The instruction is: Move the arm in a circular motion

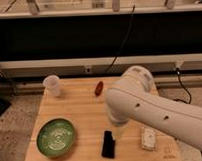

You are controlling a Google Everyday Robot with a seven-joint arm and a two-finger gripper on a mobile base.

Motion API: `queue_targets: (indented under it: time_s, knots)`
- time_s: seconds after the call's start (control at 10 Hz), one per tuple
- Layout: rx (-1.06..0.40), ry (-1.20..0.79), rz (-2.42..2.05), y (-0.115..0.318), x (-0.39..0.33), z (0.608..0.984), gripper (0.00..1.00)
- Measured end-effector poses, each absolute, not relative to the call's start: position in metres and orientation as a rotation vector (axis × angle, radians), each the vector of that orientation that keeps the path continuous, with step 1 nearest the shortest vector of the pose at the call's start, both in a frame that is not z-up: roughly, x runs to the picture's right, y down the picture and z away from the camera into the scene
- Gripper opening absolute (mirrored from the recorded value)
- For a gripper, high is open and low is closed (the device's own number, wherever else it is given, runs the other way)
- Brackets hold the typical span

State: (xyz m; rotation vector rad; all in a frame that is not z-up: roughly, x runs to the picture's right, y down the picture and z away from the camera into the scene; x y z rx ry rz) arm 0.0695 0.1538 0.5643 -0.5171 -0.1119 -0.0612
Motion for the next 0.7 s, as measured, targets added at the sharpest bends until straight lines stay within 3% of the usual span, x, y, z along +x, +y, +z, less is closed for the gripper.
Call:
queue_targets:
  time_s: [0.3,0.7]
  knots:
    - [-0.545,-0.003,0.048,0.159,0.135,0.572,0.80]
    - [-0.599,0.142,0.192,0.153,0.222,0.620,0.80]
